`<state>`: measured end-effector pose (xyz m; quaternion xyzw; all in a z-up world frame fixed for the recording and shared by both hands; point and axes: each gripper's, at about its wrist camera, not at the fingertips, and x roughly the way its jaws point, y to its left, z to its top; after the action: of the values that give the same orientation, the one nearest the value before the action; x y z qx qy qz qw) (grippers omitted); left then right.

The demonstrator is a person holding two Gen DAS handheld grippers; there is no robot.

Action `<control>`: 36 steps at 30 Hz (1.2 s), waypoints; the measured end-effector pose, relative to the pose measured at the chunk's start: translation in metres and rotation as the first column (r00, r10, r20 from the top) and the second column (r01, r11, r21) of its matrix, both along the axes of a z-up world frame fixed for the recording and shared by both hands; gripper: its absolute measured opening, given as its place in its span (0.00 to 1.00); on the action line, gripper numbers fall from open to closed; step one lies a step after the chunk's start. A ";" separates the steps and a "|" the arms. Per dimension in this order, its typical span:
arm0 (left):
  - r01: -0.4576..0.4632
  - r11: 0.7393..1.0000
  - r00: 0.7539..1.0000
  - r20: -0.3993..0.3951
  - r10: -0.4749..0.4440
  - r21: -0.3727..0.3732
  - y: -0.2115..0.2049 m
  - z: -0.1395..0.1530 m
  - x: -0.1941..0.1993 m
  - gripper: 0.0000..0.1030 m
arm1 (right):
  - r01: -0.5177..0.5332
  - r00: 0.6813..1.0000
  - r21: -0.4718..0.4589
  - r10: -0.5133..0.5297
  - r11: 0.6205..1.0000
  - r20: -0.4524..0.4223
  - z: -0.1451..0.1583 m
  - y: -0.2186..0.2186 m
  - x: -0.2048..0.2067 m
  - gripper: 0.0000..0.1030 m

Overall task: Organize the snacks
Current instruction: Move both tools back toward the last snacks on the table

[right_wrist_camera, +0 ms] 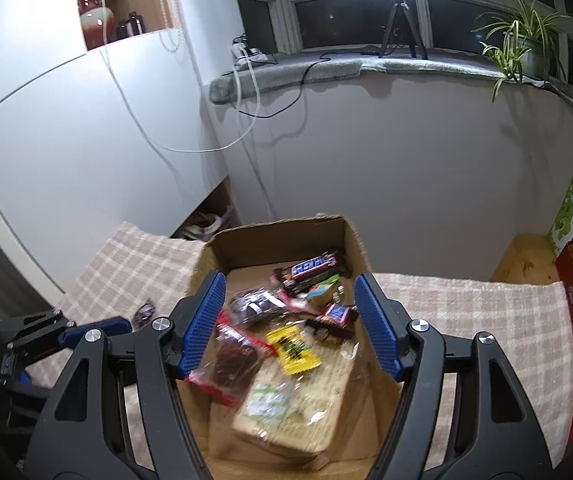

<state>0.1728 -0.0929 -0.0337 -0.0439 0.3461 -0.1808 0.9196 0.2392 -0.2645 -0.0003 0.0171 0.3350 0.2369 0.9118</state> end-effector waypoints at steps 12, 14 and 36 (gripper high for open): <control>-0.127 0.991 0.992 -0.006 0.127 -0.041 0.073 0.003 -0.031 0.37 | -0.012 1.000 0.038 0.013 0.999 -0.025 0.003 0.009 -0.052 0.68; -0.156 0.987 0.988 -0.007 0.155 -0.046 0.091 0.002 -0.036 0.37 | -0.026 1.000 0.031 0.027 0.999 -0.017 0.002 0.016 -0.064 0.68; -0.294 0.949 0.956 -0.029 0.293 -0.111 0.201 -0.015 -0.050 0.37 | -0.131 0.985 0.034 0.134 0.991 -0.105 -0.068 0.126 -0.144 0.59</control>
<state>0.1230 0.1085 -0.0492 -0.1484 0.3303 -0.0613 0.9301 0.0955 -0.1383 -0.0684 0.0197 0.3805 0.3004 0.8744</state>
